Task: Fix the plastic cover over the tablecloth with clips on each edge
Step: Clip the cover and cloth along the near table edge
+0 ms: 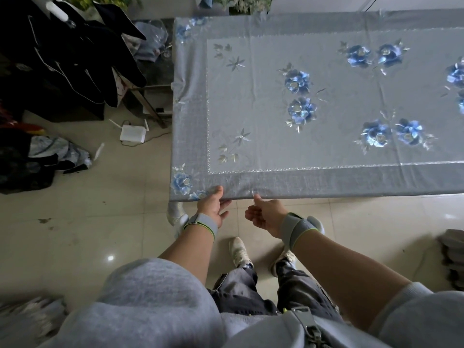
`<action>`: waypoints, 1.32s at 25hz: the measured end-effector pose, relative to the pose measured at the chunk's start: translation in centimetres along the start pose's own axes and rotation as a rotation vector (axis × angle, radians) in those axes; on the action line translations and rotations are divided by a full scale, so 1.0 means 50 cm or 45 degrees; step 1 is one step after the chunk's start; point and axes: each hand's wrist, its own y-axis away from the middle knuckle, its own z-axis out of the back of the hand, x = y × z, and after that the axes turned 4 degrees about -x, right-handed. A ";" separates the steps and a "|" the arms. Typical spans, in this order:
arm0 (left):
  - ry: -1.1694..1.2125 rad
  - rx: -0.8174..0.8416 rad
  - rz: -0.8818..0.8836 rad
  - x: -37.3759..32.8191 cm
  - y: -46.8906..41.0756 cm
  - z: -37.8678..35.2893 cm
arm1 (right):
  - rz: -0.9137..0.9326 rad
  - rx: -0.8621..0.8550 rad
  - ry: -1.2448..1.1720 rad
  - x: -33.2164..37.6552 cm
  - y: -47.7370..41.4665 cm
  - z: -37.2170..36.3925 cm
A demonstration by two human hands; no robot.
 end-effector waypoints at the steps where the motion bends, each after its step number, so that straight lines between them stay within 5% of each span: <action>1: 0.002 -0.004 -0.002 0.001 0.002 0.000 | -0.009 -0.017 -0.003 0.005 0.000 -0.002; 16: 0.002 -0.029 -0.034 0.004 -0.005 0.001 | -0.034 0.001 -0.049 0.019 -0.009 -0.011; 24: 0.022 -0.048 -0.019 0.003 -0.001 -0.001 | 0.156 -0.072 0.199 0.009 -0.013 -0.005; 29: -0.004 -0.047 -0.037 0.005 0.001 0.001 | 0.039 -0.110 -0.005 0.011 -0.008 -0.020; 33: -0.083 -0.042 -0.032 0.001 0.008 0.000 | 0.103 -0.103 0.267 0.012 -0.012 -0.010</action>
